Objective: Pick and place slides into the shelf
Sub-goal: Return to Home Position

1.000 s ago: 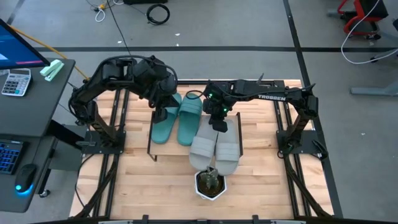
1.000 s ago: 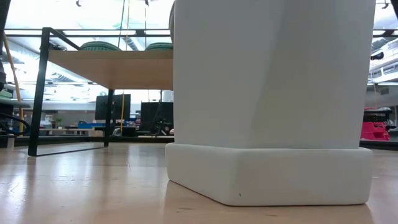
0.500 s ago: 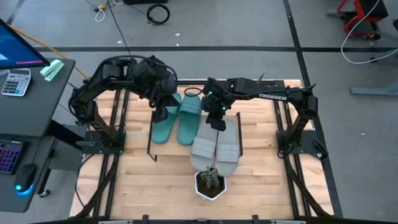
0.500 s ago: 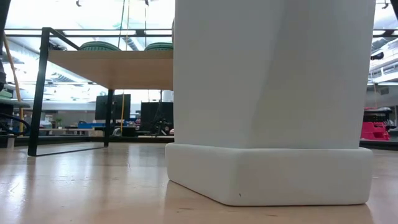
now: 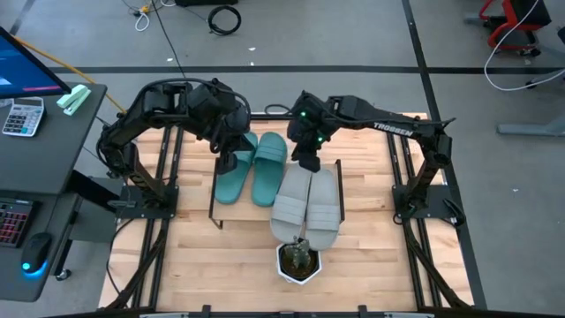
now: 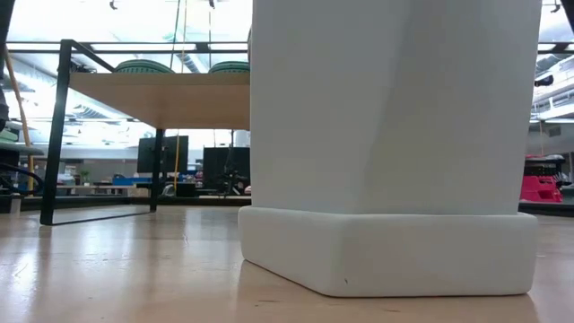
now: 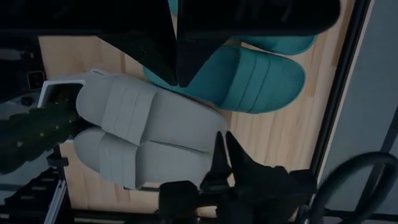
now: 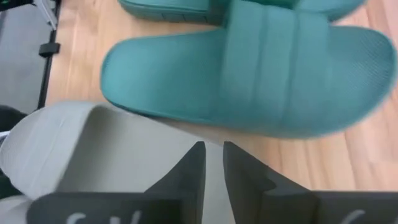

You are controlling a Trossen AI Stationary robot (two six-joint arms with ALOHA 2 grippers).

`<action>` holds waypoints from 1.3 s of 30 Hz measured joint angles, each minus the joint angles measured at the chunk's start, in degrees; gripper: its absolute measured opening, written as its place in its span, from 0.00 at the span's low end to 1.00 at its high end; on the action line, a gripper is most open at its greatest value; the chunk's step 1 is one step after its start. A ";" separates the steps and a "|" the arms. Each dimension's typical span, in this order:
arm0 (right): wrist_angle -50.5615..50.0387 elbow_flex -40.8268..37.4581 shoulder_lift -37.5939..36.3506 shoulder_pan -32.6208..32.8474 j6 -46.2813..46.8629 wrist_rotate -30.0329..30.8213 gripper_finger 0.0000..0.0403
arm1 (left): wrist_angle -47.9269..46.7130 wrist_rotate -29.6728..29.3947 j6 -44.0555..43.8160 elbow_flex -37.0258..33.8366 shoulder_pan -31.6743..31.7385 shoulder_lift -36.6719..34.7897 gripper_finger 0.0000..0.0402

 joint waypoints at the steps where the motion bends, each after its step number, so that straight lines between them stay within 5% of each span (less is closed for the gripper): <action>1: -1.22 0.51 0.01 -0.34 0.00 0.04 0.16 | 0.27 0.00 -0.17 0.00 -0.02 -0.04 0.02; 11: -11.67 5.99 0.00 -2.39 -3.56 4.92 0.14 | 11.45 0.10 -1.18 -4.22 -2.16 -0.17 0.02; 19: -14.35 7.39 0.00 -4.54 -5.62 5.42 0.12 | 25.16 0.52 -2.97 -22.06 -2.84 -3.37 0.02; 30: -18.48 7.39 -3.13 -4.08 -9.67 0.15 0.02 | 50.03 1.35 -7.45 -49.44 -1.50 -19.31 0.01; 39: -19.12 7.39 -11.49 1.26 -4.48 0.12 0.01 | 59.21 -0.87 -4.41 -65.82 1.18 -31.70 0.01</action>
